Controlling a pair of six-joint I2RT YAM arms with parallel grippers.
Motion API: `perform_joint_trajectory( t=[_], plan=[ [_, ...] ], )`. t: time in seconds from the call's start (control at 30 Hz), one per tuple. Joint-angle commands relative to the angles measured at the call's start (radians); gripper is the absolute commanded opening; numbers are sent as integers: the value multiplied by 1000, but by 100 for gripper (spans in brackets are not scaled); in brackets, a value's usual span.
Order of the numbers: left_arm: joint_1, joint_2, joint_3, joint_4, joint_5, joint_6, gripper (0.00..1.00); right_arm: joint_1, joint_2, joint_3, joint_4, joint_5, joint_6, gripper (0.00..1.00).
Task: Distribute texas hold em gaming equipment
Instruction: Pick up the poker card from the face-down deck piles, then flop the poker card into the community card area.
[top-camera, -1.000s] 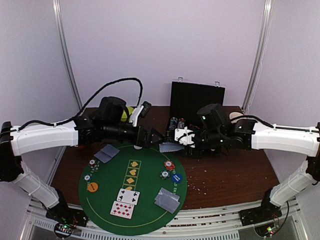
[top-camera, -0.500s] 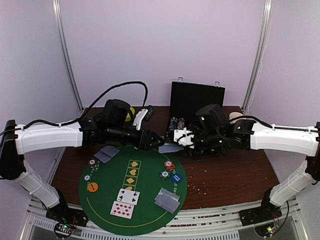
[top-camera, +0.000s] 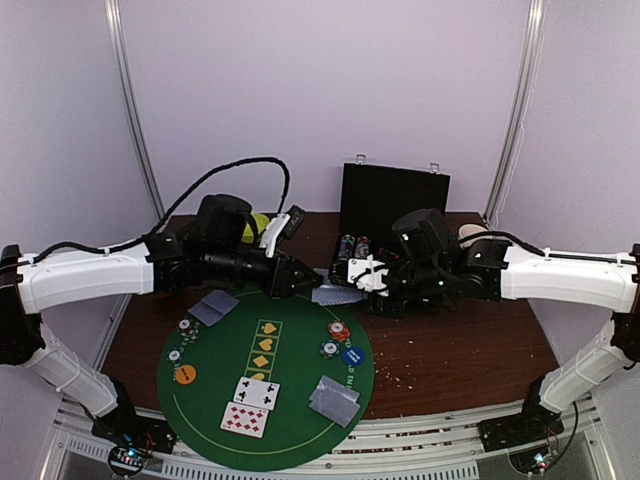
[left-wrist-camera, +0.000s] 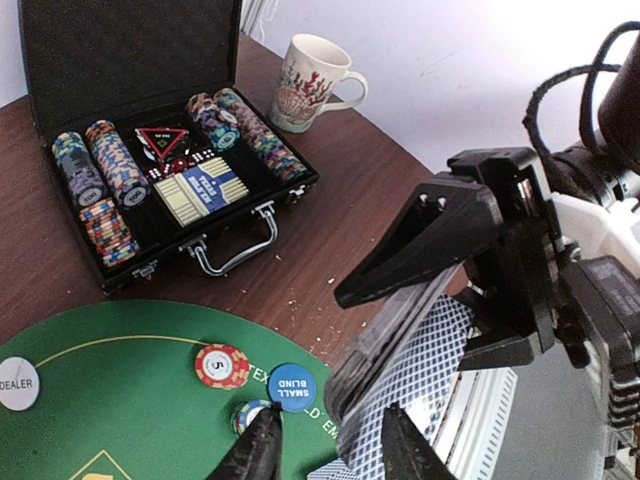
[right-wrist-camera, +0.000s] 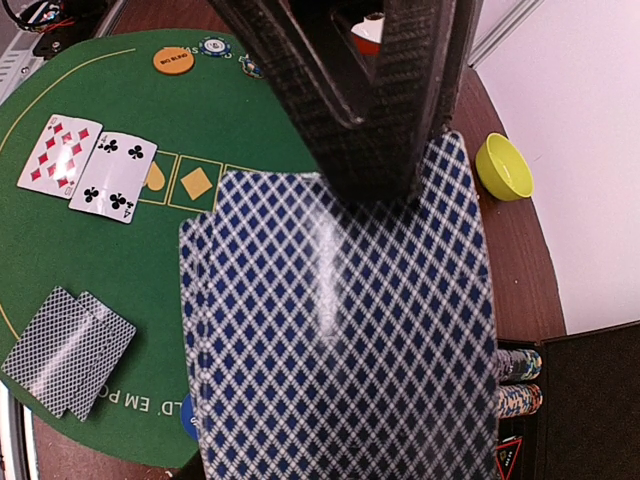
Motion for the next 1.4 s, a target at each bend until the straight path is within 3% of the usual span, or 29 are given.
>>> perform_joint_trajectory(
  t=[0.0,0.13,0.67,0.8,0.93,1.13,1.37],
  plan=[
    [-1,13,7,55,43,24,21,4,-15,19,15,13,-6,48],
    [-1,-1,3,35,40,34,0,5,-18,17,9,23,-7,48],
    [4,-155,-38,-85,67,106,0,-17,-23,-7,4,59,-15,48],
    [14,-217,-23,-257,20,89,0,-32,-29,-18,10,69,-8,48],
    [76,-281,20,-574,-116,13,0,-42,-26,-19,9,89,-7,48],
    [107,-205,99,-1053,-441,-111,0,-46,-19,-12,14,82,-9,48],
    [102,-38,112,-1144,-581,-130,0,-46,-24,-7,8,53,-6,48]
  ],
)
